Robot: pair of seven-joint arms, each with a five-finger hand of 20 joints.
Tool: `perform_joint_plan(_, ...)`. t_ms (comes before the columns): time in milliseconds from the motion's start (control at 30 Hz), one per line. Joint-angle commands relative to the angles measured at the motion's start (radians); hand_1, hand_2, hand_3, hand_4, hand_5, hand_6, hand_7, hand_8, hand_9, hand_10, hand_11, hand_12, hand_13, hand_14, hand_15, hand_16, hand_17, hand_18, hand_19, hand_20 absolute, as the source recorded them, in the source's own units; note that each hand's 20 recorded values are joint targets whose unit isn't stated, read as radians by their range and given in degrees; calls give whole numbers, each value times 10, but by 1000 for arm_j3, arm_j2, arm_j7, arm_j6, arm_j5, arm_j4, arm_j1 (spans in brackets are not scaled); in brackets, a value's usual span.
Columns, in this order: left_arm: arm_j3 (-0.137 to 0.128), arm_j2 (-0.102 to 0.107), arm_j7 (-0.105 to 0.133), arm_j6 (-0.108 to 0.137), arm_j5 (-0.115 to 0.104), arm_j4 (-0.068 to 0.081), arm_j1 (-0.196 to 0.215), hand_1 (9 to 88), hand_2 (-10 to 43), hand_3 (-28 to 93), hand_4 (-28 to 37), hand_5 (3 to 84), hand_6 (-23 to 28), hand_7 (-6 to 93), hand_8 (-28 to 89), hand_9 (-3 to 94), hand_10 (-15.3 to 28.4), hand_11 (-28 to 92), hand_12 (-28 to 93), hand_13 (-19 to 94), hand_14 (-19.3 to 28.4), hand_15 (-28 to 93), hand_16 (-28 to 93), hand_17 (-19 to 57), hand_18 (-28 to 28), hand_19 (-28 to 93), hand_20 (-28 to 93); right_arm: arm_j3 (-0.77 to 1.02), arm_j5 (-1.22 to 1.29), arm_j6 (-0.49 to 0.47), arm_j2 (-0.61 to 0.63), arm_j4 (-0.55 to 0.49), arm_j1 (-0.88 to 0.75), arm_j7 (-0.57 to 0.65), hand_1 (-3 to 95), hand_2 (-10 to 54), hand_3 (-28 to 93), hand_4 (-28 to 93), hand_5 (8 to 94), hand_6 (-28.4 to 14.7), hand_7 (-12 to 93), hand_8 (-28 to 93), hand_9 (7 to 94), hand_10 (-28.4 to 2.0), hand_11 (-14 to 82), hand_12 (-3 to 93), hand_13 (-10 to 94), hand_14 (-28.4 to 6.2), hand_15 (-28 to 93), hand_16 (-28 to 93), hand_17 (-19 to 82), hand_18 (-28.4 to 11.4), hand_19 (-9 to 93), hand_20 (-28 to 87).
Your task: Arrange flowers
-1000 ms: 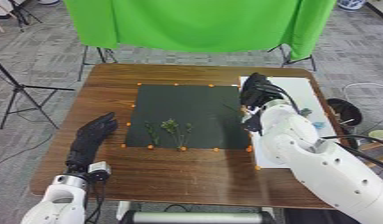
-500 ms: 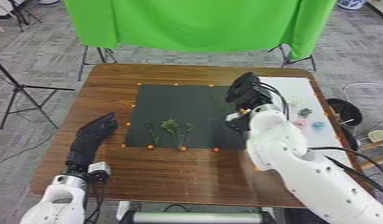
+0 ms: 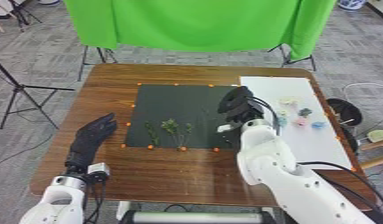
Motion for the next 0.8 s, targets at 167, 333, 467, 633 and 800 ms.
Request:
perform_joint_plan(167,-2,-8,-26,-17,4,3,26,261,-95,705,-229,438,25,110,-66,417,123,151,109,344,143,96,-4,73,92,19,161,-27,-12,-11,-26,24,-28,17,622,-95,620,-3,721,-64,420,126,937,-123,192,332,937,-10,533,162,796,-15,767,407)
perform_joint_plan(333,0,-8,-29,-18,5,2,24,260,-95,705,-228,438,25,110,-66,417,123,149,109,343,144,96,-4,73,92,18,161,-33,-17,-13,-26,36,-25,20,625,-95,618,-8,721,-64,422,120,937,-125,187,323,937,-11,531,163,796,-16,767,405)
perform_joint_plan(467,2,-8,-34,-22,6,3,24,260,-95,704,-227,438,25,110,-66,417,123,150,110,343,144,96,-3,73,92,18,161,-32,-10,-10,-32,56,-23,31,625,-95,616,-6,719,-63,423,120,937,-124,184,319,937,-11,530,164,796,-17,767,404)
perform_joint_plan(633,2,-8,-35,-24,6,3,22,260,-95,704,-226,438,25,110,-66,417,123,150,110,342,144,96,-3,73,92,18,161,-36,6,0,-38,73,-20,40,623,-95,613,-6,717,-63,424,118,937,-121,182,316,937,-11,529,164,795,-18,767,404)
perform_joint_plan(800,3,-8,-36,-27,6,5,20,261,-95,704,-226,437,25,109,-66,417,123,150,110,342,145,95,-3,73,92,18,161,-44,6,-3,-43,82,-19,43,622,-95,613,-6,714,-61,428,116,937,-119,180,318,937,-11,528,164,794,-19,765,404)
